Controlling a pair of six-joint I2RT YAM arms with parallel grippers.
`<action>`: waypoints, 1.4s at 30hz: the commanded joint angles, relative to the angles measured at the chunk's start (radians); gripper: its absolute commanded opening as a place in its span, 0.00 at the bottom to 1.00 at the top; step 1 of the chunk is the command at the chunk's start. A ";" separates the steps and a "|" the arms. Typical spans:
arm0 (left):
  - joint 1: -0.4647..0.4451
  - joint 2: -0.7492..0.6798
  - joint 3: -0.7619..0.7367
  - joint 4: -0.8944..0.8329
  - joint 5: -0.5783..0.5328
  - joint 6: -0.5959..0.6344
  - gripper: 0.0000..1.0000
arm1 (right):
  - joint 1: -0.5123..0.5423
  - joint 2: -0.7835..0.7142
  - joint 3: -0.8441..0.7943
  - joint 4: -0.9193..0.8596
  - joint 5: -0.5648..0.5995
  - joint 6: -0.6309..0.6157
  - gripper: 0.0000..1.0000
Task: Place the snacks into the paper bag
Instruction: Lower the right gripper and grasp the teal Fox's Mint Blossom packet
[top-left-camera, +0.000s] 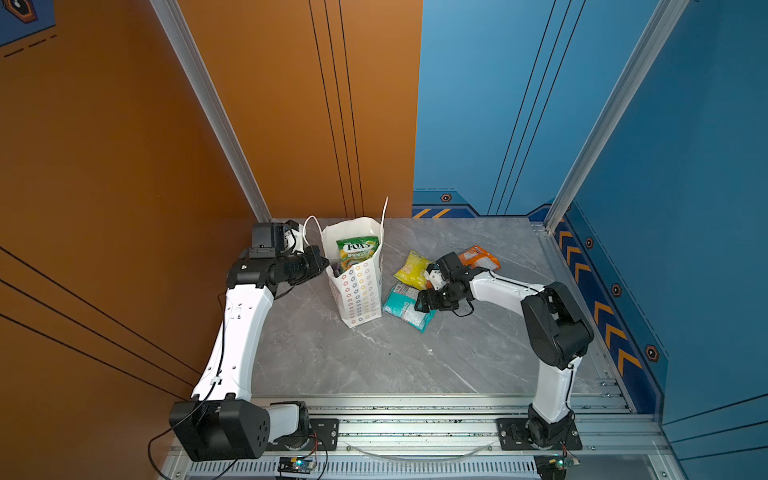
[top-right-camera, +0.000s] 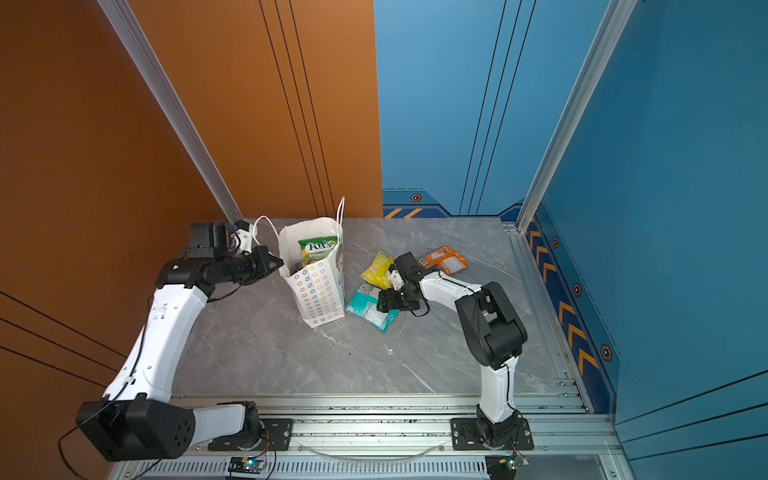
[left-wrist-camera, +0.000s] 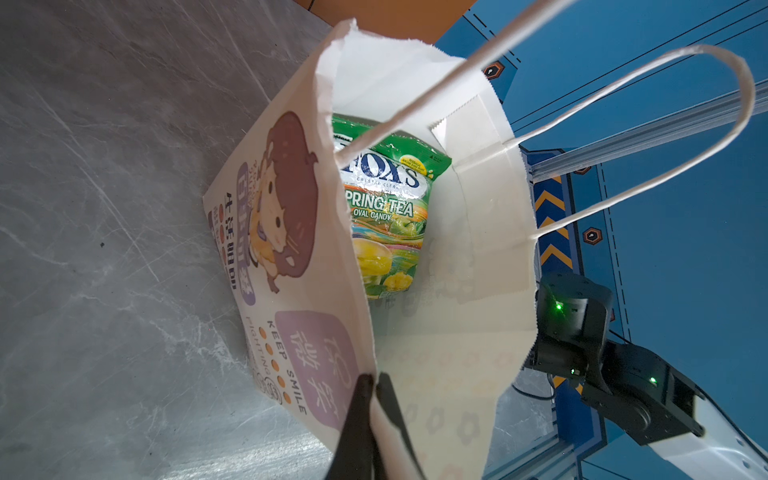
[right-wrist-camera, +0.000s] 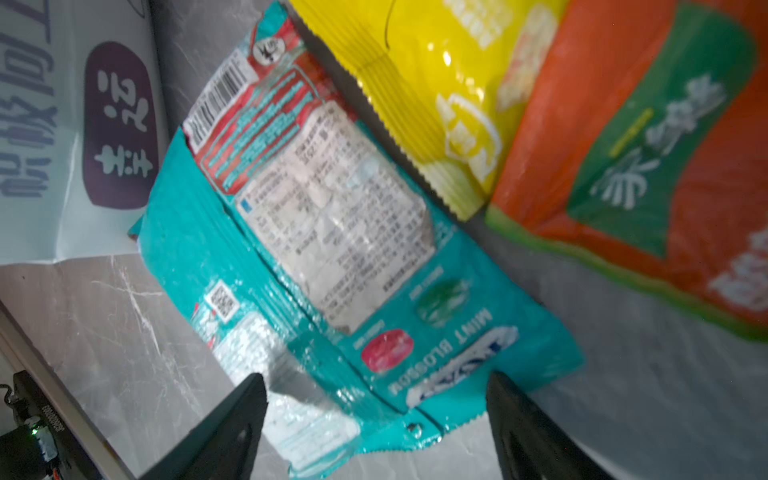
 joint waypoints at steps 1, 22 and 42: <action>0.004 -0.007 0.020 -0.001 0.032 0.003 0.01 | 0.012 -0.069 -0.046 0.001 -0.012 0.027 0.85; 0.001 -0.016 0.022 0.000 0.031 -0.005 0.01 | -0.012 0.112 0.187 -0.121 0.063 -0.071 0.84; 0.002 -0.018 0.019 0.000 0.031 0.001 0.00 | 0.074 -0.203 -0.119 0.052 0.025 0.158 0.83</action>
